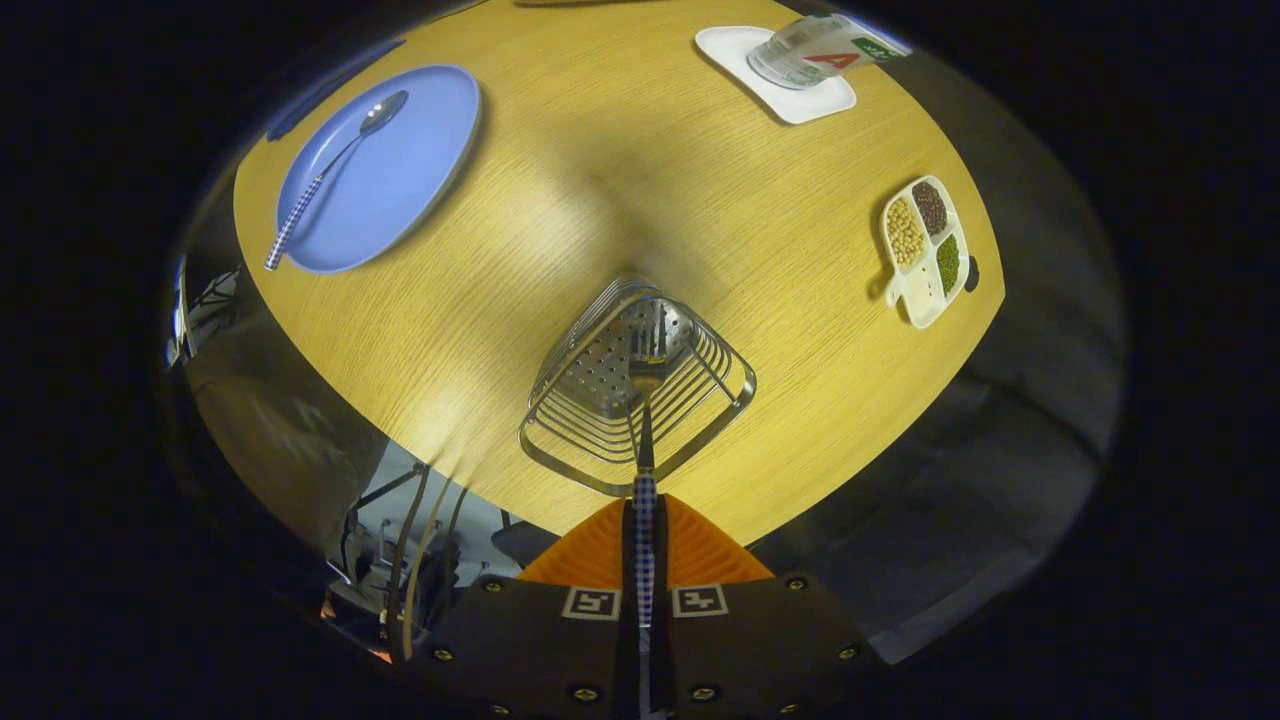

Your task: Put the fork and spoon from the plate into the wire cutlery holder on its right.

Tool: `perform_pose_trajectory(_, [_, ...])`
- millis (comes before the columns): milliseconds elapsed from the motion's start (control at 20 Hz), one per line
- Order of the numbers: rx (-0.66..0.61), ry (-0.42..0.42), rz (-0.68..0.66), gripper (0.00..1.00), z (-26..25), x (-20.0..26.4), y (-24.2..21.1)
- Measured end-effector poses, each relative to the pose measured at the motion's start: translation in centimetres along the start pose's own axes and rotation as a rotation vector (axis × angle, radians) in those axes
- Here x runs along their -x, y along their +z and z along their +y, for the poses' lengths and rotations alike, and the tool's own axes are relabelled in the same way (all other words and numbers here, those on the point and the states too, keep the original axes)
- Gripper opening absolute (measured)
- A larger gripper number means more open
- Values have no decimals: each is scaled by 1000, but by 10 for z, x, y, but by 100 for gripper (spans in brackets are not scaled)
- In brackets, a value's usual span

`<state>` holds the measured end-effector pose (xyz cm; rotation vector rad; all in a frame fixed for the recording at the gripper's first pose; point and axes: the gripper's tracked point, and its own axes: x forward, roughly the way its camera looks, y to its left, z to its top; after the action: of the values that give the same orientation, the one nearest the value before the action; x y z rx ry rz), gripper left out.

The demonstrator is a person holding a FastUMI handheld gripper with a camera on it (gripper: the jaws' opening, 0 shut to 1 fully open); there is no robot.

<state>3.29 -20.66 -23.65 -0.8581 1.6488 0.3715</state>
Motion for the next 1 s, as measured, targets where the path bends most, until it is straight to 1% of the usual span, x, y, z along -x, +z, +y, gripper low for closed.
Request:
perform_pose_trajectory(100, [-2, 14, 11, 5, 0, -3, 1])
perform_pose_trajectory(150, [-9, 15, 14, 8, -2, -4, 1])
perform_pose_trajectory(350, [-70, 13, 1, 11, -5, 2, -2])
perform_pose_trajectory(400, [-88, 31, -13, 17, 0, 6, -2])
perform_pose_trajectory(450, [-108, 55, -33, 32, 4, 10, -1])
perform_pose_trajectory(500, [-128, 51, -54, 33, 2, 14, 0])
perform_pose_trajectory(600, [-172, 16, -96, 36, -7, 20, -2])
perform_pose_trajectory(800, [-284, 28, -203, 36, 2, 41, -7])
perform_pose_trajectory(1000, [-361, 104, -349, 36, 38, 75, 3])
